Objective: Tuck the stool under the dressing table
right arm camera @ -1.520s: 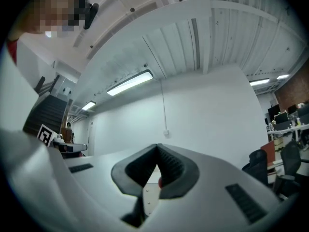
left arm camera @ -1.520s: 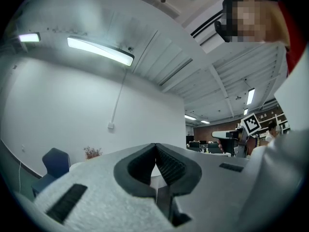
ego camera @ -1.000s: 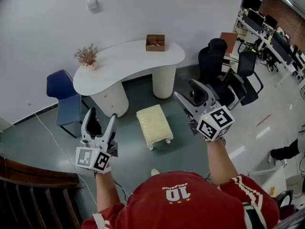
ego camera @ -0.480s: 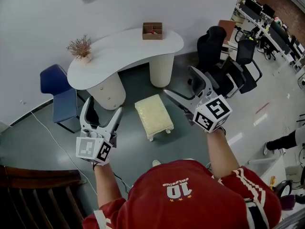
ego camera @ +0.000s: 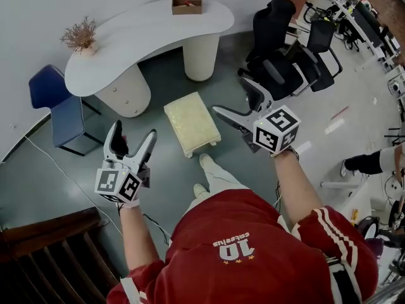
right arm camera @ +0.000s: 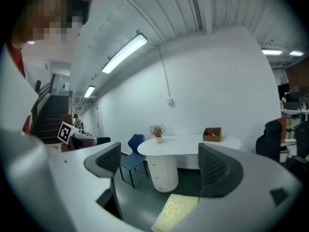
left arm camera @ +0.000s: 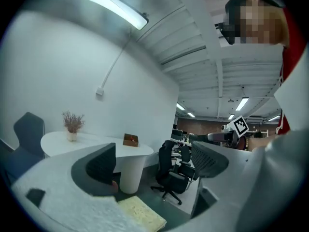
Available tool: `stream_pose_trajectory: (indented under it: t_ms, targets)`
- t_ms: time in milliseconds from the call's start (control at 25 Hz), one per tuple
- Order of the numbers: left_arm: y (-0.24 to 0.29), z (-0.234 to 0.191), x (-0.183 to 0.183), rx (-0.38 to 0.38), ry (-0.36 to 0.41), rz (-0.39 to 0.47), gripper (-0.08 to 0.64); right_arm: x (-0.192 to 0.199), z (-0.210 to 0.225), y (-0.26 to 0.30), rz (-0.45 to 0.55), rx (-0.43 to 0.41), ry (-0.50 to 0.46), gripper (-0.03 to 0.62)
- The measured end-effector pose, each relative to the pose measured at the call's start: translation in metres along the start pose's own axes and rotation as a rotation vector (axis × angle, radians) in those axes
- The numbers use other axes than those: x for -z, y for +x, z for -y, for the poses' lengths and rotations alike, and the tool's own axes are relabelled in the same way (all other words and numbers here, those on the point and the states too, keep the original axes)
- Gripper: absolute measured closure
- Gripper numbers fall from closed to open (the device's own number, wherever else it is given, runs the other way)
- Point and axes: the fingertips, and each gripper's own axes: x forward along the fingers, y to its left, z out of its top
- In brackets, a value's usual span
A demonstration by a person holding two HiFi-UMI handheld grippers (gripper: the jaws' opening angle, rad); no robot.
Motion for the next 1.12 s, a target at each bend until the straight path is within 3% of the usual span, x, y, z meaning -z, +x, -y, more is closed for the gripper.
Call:
stream_pose_trajectory:
  t_ms: [240, 600, 800, 1120]
  targets:
    - [0.033, -0.015, 0.088, 0.027, -0.097, -0.158, 0.060, 0.087, 0.040, 0.040, -0.182, -0.031, 0.078, 0.106]
    - [0.094, -0.067, 0.250, -0.018, -0.180, -0.418, 0.057, 0.248, 0.114, 0.110, -0.405, -0.068, 0.200, 0.107]
    - [0.128, -0.091, 0.350, -0.003, -0.288, -0.492, 0.055, 0.355, 0.143, 0.143, -0.534, -0.073, 0.290, 0.107]
    - [0.145, -0.120, 0.531, -0.010, -0.418, -0.752, 0.055, 0.522, 0.183, 0.172, -0.722, -0.060, 0.443, 0.117]
